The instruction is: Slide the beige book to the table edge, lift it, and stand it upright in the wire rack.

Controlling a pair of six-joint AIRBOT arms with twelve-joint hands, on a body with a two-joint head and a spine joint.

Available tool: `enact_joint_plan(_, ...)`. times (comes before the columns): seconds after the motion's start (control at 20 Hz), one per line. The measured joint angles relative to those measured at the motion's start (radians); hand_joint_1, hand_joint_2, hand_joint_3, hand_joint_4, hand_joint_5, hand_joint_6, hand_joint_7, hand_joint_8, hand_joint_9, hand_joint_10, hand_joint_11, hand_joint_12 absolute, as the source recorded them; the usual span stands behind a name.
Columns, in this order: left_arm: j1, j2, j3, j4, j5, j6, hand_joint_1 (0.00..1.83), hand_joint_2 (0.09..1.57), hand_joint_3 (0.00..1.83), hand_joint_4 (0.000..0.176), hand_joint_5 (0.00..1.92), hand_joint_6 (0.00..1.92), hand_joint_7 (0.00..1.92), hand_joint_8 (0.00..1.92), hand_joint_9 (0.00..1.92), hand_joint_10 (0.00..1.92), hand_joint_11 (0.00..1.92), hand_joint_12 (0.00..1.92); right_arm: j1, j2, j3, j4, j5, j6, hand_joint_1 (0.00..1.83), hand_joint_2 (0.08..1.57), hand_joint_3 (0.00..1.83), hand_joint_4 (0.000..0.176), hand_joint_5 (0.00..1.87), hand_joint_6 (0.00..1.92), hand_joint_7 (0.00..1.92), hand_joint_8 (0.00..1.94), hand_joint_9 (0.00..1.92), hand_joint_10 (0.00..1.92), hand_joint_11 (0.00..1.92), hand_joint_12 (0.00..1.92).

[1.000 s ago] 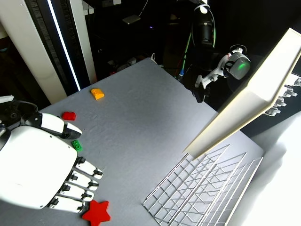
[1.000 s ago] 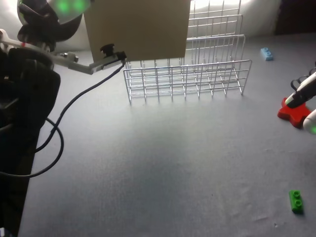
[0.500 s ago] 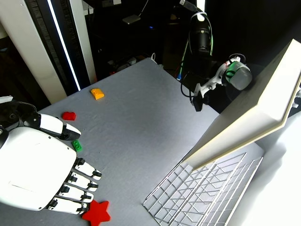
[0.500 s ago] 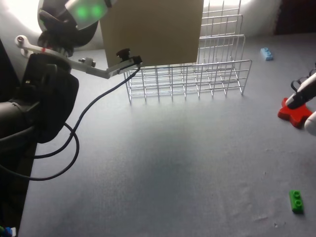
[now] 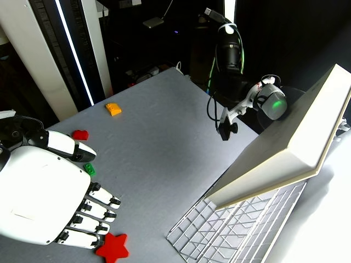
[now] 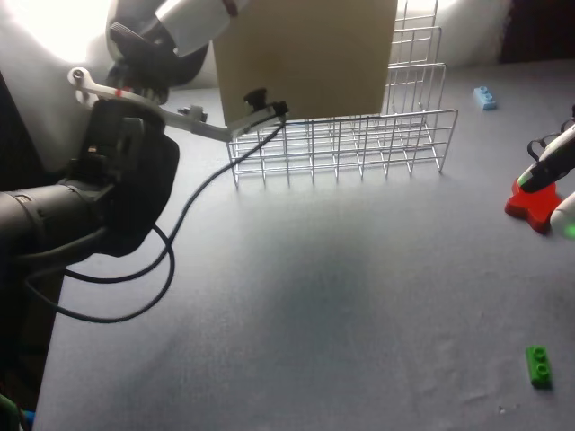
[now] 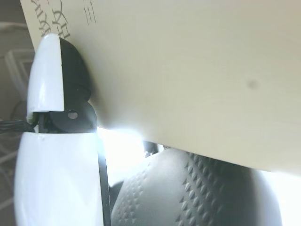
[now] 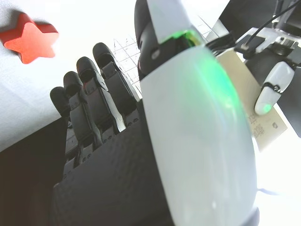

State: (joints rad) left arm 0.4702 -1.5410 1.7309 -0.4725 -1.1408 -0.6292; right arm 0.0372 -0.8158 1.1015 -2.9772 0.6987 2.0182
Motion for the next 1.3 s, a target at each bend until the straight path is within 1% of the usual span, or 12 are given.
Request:
enact_joint_plan(0.1,0.000,-0.010,0.004,-0.003,-0.002,0.000,1.49,1.14,0.00,0.000,0.84,1.07,0.82,1.15,0.87,1.22,0.77,1.60,0.000,0.000,0.000,0.000,-0.001,0.000,0.20,1.20,0.00,0.000,0.34,0.01,0.33,0.01,0.31,0.01,0.00,0.80)
enact_joint_plan(0.15,0.000,-0.018,0.011,-0.004,-0.006,-0.002,1.49,1.15,0.00,0.000,0.84,1.09,0.80,1.17,0.86,1.24,0.76,1.61,0.000,0.000,0.000,0.000,0.000,0.000,0.19,1.20,0.00,0.000,0.31,0.00,0.30,0.00,0.27,0.00,0.00,0.75)
enact_joint_plan(0.25,-0.001,-0.031,0.023,-0.008,-0.012,-0.003,1.49,1.15,0.00,0.000,0.84,1.07,0.79,1.19,0.86,1.24,0.77,1.60,0.000,0.000,0.000,0.000,0.000,0.000,0.19,1.19,0.00,0.000,0.31,0.00,0.30,0.00,0.27,0.00,0.00,0.75)
enact_joint_plan(0.3,-0.003,-0.040,0.034,-0.007,-0.012,-0.003,1.49,1.15,0.00,0.000,0.83,1.10,0.81,1.15,0.87,1.21,0.77,1.60,0.000,0.000,0.000,0.000,0.000,-0.003,0.20,1.19,0.00,0.000,0.33,0.01,0.31,0.00,0.28,0.00,0.00,0.77)
enact_joint_plan(0.4,-0.003,-0.056,0.046,-0.004,0.002,0.000,1.49,1.14,0.00,0.000,0.84,1.10,0.81,1.16,0.87,1.21,0.78,1.59,0.000,-0.003,0.000,0.000,0.001,-0.017,0.18,1.19,0.00,0.000,0.32,0.00,0.31,0.00,0.29,0.00,0.00,0.79)
enact_joint_plan(0.45,-0.003,-0.070,0.062,-0.001,0.006,0.000,1.49,1.14,0.00,0.000,0.83,1.09,0.81,1.17,0.87,1.21,0.80,1.58,0.000,-0.003,0.000,0.000,0.005,-0.019,0.16,1.20,0.00,0.000,0.30,0.00,0.29,0.00,0.26,0.00,0.00,0.72)
enact_joint_plan(0.65,-0.003,-0.094,0.100,0.002,0.006,-0.003,1.49,1.14,0.00,0.000,0.83,1.09,0.82,1.16,0.87,1.21,0.79,1.57,0.000,-0.003,0.002,0.000,0.016,-0.025,0.19,1.19,0.00,0.000,0.31,0.00,0.30,0.00,0.28,0.00,0.00,0.78)
enact_joint_plan(0.75,-0.003,-0.109,0.120,-0.031,0.000,-0.003,1.49,1.14,0.00,0.000,0.82,1.07,0.82,1.19,0.87,1.22,0.79,1.58,0.000,-0.003,0.002,0.000,0.018,-0.025,0.20,1.19,0.00,0.000,0.31,0.00,0.30,0.00,0.28,0.00,0.00,0.77)
enact_joint_plan(0.85,-0.002,-0.131,0.146,-0.095,-0.007,-0.002,1.49,1.15,0.00,0.000,0.81,1.10,0.80,1.21,0.87,1.23,0.76,1.60,0.000,-0.005,0.006,0.000,0.018,-0.025,0.22,1.19,0.00,0.000,0.32,0.00,0.31,0.00,0.29,0.00,0.00,0.79)
enact_joint_plan(0.95,0.002,-0.145,0.169,-0.103,-0.011,0.000,1.49,1.15,0.00,0.000,0.80,1.12,0.79,1.21,0.86,1.23,0.77,1.59,0.000,-0.005,0.008,0.000,0.018,-0.026,0.20,1.20,0.00,0.000,0.32,0.00,0.31,0.01,0.29,0.00,0.00,0.79)
enact_joint_plan(1.0,0.005,-0.151,0.175,-0.103,-0.018,-0.001,1.49,1.15,0.00,0.000,0.80,1.13,0.79,1.20,0.87,1.23,0.77,1.59,0.000,-0.005,0.008,0.000,0.018,-0.026,0.19,1.20,0.00,0.000,0.30,0.00,0.28,0.00,0.27,0.00,0.00,0.76)
enact_joint_plan(1.3,0.046,-0.182,0.174,-0.127,-0.021,0.005,1.49,1.14,0.00,0.000,0.82,1.08,0.83,1.15,0.89,1.19,0.78,1.59,0.010,-0.013,0.008,0.000,0.018,-0.026,0.21,1.19,0.00,0.000,0.32,0.00,0.30,0.00,0.29,0.00,0.00,0.84)
